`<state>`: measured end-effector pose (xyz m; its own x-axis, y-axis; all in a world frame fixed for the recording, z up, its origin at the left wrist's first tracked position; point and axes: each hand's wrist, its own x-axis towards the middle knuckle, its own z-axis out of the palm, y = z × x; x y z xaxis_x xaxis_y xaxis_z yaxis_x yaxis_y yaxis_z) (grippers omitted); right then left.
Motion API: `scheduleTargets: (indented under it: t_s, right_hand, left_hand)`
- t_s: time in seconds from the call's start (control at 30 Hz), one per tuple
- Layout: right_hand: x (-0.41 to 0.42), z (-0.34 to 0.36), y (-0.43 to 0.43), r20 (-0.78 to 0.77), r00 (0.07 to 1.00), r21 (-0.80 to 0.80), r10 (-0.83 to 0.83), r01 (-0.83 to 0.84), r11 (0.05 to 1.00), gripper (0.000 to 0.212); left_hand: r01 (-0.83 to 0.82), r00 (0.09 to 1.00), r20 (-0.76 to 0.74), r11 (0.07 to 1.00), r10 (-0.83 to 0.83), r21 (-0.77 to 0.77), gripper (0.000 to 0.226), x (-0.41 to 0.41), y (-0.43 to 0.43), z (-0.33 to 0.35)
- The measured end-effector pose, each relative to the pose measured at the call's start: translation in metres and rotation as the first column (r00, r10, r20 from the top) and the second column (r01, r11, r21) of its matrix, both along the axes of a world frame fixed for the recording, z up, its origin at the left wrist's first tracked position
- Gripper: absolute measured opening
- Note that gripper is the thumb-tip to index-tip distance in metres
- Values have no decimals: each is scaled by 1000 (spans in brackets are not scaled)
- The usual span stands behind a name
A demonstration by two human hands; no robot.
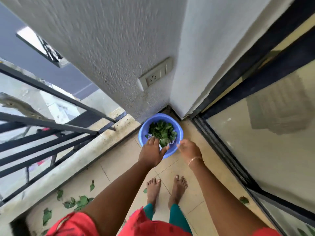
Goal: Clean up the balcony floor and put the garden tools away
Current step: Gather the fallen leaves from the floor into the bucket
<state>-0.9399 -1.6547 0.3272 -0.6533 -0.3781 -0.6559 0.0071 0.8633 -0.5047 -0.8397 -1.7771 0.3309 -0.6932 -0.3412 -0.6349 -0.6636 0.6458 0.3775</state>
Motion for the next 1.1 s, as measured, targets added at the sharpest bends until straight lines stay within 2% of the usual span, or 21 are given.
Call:
scheduleTargets:
  t_s: [0.03, 0.07, 0.1, 0.17, 0.23, 0.4, 0.47, 0.57, 0.63, 0.73, 0.8, 0.83, 0.87, 0.93, 1.0, 1.1]
  right_hand:
    - [3, 18, 12, -105, 971, 109, 214, -203, 973, 32]
    - [7, 36, 24, -167, 903, 197, 395, -362, 911, 35]
    - [13, 55, 36, -204, 833, 248, 514, -464, 851, 37]
    - [25, 89, 57, -243, 765, 304, 596, -524, 796, 38]
    - [35, 124, 77, -290, 771, 339, 567, -471, 815, 37]
    - [69, 194, 126, -390, 877, 381, 281, -124, 916, 39]
    - [91, 210, 148, -412, 899, 389, 148, 27, 921, 45]
    - [133, 226, 182, -449, 894, 394, 0, 198, 898, 51]
    - [163, 233, 207, -458, 883, 393, -103, 305, 867, 54]
    - [218, 241, 247, -483, 827, 366, -288, 490, 791, 55]
    - [262, 249, 272, -503, 771, 356, -390, 596, 720, 54]
    - [285, 251, 283, -511, 739, 352, -439, 645, 678, 53]
    - [307, 253, 293, -516, 701, 341, -492, 695, 633, 52]
    - [356, 252, 313, -515, 608, 328, -604, 791, 516, 50]
    - [405, 251, 329, -494, 536, 340, -685, 844, 415, 49]
    - [477, 247, 350, -519, 421, 301, -744, 905, 301, 49]
  left_hand:
    - [41, 999, -1, 999, -41, -33, 79, 4, 1, 16]
    - [78, 997, -8, 995, -78, -62, 91, 7, 3, 33]
    - [128, 992, -2, 987, -129, -98, 96, 10, 6, 51]
    - [236, 972, 20, 957, -236, -168, 78, 13, 9, 86]
    - [329, 942, 3, 922, -335, -203, 63, 13, 13, 114]
    - [523, 833, -71, 822, -549, -225, 67, 0, 41, 164]
    - [604, 759, -122, 762, -639, -233, 82, -3, 61, 183]
    - [714, 640, -204, 672, -741, -197, 124, -4, 98, 196]
    - [791, 535, -222, 576, -815, -207, 142, -3, 126, 198]
    - [904, 320, -144, 347, -936, -249, 145, 12, 177, 199]
    - [960, 119, -125, 146, -985, -240, 132, 32, 213, 197]
    - [966, 22, -137, 56, -990, -251, 118, 44, 233, 196]
    - [967, -54, -134, -19, -990, -253, 103, 57, 250, 193]
    - [951, -208, -86, -181, -974, -249, 88, 82, 289, 189]
    - [903, -347, -113, -299, -931, -309, 80, 112, 329, 191]
    - [835, -479, -106, -415, -871, -360, 58, 165, 386, 201]
